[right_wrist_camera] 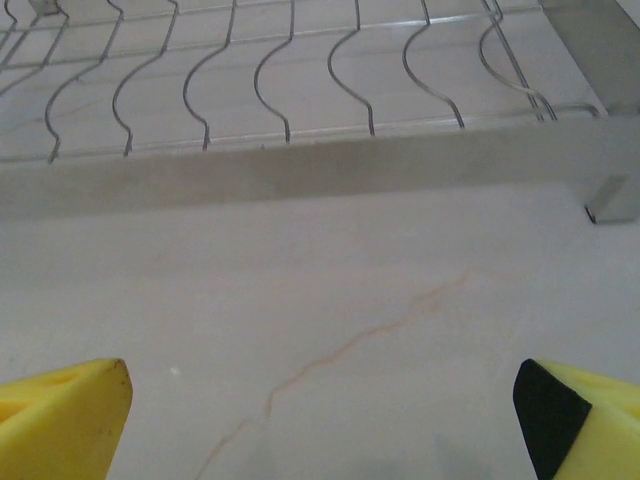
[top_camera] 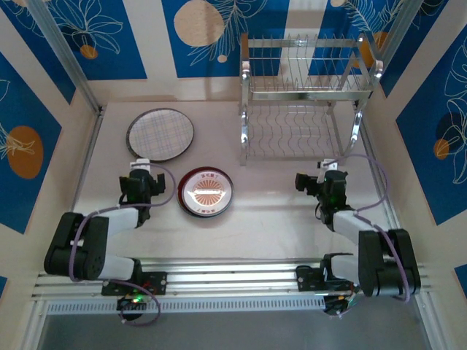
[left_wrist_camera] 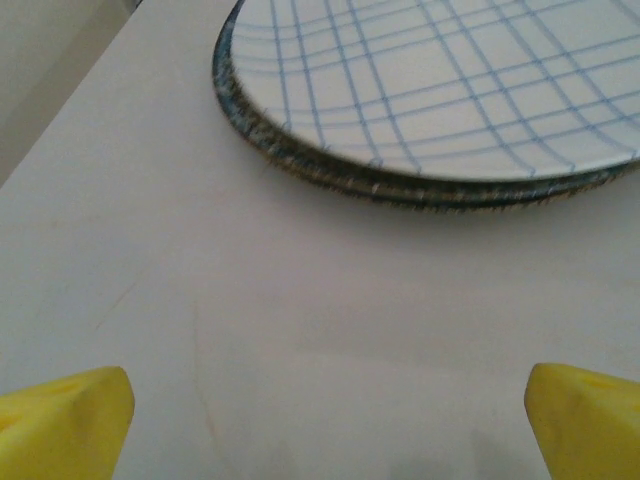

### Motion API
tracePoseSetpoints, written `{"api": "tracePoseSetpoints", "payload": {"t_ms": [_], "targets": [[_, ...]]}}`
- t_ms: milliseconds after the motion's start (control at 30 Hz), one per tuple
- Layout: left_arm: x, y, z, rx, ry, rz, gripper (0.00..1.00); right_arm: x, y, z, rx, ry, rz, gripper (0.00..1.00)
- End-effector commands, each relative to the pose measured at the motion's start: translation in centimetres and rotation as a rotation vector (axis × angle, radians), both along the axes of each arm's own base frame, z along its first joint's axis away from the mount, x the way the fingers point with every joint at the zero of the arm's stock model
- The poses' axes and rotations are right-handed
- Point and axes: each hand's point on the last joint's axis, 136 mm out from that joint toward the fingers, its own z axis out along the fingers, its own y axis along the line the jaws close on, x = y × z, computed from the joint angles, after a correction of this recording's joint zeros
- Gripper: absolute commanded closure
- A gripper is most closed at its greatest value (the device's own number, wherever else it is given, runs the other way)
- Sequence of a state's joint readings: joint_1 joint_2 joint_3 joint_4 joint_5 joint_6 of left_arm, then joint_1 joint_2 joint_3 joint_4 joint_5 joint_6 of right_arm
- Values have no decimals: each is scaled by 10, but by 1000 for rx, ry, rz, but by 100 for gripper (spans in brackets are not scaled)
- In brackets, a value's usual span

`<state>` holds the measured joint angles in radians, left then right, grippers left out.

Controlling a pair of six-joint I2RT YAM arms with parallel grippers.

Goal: Unload the plates from the dish rack

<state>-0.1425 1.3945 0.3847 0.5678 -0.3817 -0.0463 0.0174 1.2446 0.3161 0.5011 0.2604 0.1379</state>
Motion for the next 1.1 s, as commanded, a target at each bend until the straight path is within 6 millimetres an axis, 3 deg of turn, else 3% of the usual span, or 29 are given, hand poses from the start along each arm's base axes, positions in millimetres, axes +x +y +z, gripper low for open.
{"api": "tracePoseSetpoints", "payload": {"t_ms": [0, 100, 200, 267, 433, 633, 933, 1067], "targets": [[26, -8, 35, 2, -154, -71, 0, 34, 7, 38, 12, -162, 60, 1], [22, -11, 29, -4, -225, -93, 0, 48, 19, 27, 31, -144, 119, 1], [17, -14, 24, 5, -298, -122, 0, 49, 23, 12, 24, -148, 140, 1], [12, -10, 22, -11, -279, -98, 0, 49, 24, 13, 18, -157, 141, 1], [29, -4, 13, -54, -195, -99, 0, 52, 23, 12, -1, -150, 118, 1], [28, -5, 15, -49, -205, -103, 0, 52, 18, 10, 31, -132, 115, 1], [33, -32, 11, -60, -162, -263, 0, 52, 19, 11, 30, -139, 118, 1], [35, -32, 9, -81, -148, -276, 0, 52, 19, 11, 29, -137, 117, 1]]}}
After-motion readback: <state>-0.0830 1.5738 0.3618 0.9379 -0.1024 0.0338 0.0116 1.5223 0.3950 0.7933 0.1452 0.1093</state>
